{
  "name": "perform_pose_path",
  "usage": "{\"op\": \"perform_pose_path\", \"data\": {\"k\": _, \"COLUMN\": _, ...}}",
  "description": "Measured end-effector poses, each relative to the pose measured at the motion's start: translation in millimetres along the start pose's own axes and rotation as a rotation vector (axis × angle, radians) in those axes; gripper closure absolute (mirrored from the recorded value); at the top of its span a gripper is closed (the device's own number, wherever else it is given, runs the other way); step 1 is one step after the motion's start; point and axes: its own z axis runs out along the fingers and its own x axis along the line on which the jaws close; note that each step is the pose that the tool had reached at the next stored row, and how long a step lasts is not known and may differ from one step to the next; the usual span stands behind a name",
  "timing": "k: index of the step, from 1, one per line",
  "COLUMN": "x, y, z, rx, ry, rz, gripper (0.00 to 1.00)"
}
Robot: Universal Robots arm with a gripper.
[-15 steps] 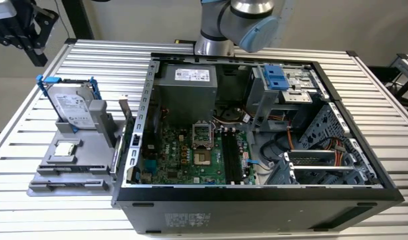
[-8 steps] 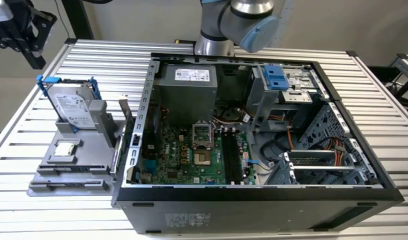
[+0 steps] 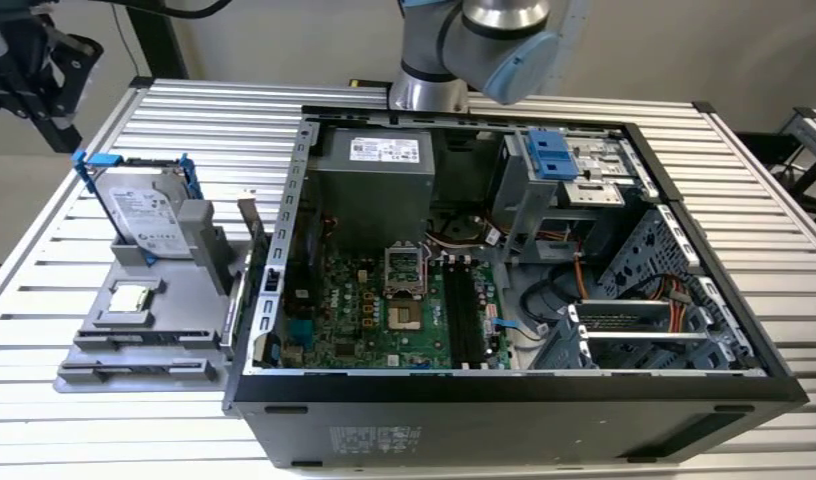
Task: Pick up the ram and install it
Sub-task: 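Reach for the ram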
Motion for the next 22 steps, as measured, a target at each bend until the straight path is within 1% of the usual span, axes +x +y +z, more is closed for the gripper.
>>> {"op": "perform_pose_path", "data": {"k": 11, "x": -0.1, "y": -25.7, "z": -1.2, "rx": 0.0, "ry": 0.0004, "rz": 0.0, "gripper": 1.0}}
{"op": "perform_pose_path", "data": {"k": 18, "x": -0.2, "y": -42.6, "z": -2.1, "rx": 0.0, "ry": 0.0027, "rz": 0.0, "gripper": 1.0}}
{"op": "perform_pose_path", "data": {"k": 22, "x": -0.2, "y": -49.2, "z": -2.4, "rx": 0.0, "ry": 0.003, "rz": -0.004, "gripper": 1.0}}
